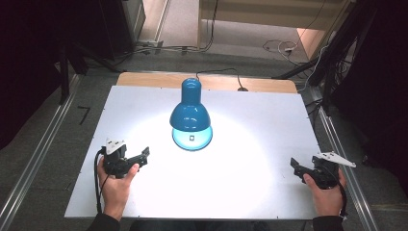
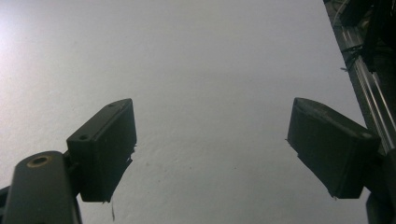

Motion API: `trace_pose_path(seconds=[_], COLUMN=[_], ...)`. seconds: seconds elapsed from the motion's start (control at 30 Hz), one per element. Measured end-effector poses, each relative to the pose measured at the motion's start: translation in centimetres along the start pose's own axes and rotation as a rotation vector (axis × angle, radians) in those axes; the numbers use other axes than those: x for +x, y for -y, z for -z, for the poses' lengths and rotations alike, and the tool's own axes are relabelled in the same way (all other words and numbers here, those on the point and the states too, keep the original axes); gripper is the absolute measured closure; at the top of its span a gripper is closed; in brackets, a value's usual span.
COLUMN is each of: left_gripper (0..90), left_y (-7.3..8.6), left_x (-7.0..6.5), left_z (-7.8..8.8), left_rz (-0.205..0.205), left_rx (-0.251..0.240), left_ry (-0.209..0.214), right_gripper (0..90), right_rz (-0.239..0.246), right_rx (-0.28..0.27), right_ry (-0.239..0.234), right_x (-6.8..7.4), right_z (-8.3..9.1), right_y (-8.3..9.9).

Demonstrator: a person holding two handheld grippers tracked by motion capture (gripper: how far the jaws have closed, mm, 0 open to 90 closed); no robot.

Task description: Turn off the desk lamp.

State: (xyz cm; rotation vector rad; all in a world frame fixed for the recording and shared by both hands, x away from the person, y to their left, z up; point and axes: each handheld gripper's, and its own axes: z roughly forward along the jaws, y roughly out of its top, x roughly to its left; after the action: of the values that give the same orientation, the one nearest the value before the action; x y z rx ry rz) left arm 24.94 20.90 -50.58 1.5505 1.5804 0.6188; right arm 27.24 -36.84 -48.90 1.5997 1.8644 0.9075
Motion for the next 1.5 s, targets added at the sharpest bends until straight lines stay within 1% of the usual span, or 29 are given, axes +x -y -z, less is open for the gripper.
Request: trace_pose_path(seconds=[0.2,0.33,0.57,0.63,0.93,0.97,1.03,1.23,1.27,1.33,1.43,1.5], left_gripper=[13.3,13.3,13.3,13.3,13.6,13.7,14.0,14.3,14.4,14.9,15.6,17.3], left_y=[-0.2,-0.3,-0.6,-0.7,-0.8,-0.7,-0.7,-0.7,-0.8,-0.7,-0.8,-0.8], left_x=[-0.6,-1.0,-1.8,-2.1,-2.6,-2.7,-3.0,-3.5,-3.6,-3.7,-3.9,-4.2], left_z=[-0.5,-0.9,-1.3,-1.4,-1.8,-1.8,-2.0,-2.3,-2.4,-2.4,-2.6,-2.6], left_rz=[-0.007,-0.009,-0.024,-0.037,-0.051,-0.054,-0.061,-0.061,-0.069,-0.066,-0.073,-0.073], left_rx=[0.001,0.0,-0.007,-0.006,-0.001,-0.002,0.0,0.002,0.005,0.003,0.004,-0.007], left_ry=[0.012,0.022,0.032,0.033,0.04,0.034,0.041,0.048,0.053,0.054,0.058,0.06], right_gripper=[14.2,14.1,14.1,14.1,14.1,14.1,14.1,14.1,14.1,14.1,14.1,14.1], right_rz=[0.0,-0.003,0.003,0.001,0.001,0.003,0.001,0.002,0.002,0.003,0.003,0.003], right_rx=[0.014,0.008,0.01,0.011,0.014,0.013,0.016,0.013,0.013,0.012,0.014,0.013], right_ry=[0.0,-0.001,0.0,0.0,0.003,0.002,0.003,0.001,0.001,0.001,0.002,0.0], right_x=[-0.1,-0.1,-0.1,0.0,0.1,0.0,0.0,0.0,0.0,0.0,0.0,0.0], right_z=[-0.2,-0.1,-0.2,-0.2,-0.2,-0.2,-0.2,-0.2,-0.2,-0.2,-0.2,-0.2], right_y=[0.1,0.1,0.1,0.1,0.1,0.1,0.1,0.1,0.1,0.1,0.1,0.1])
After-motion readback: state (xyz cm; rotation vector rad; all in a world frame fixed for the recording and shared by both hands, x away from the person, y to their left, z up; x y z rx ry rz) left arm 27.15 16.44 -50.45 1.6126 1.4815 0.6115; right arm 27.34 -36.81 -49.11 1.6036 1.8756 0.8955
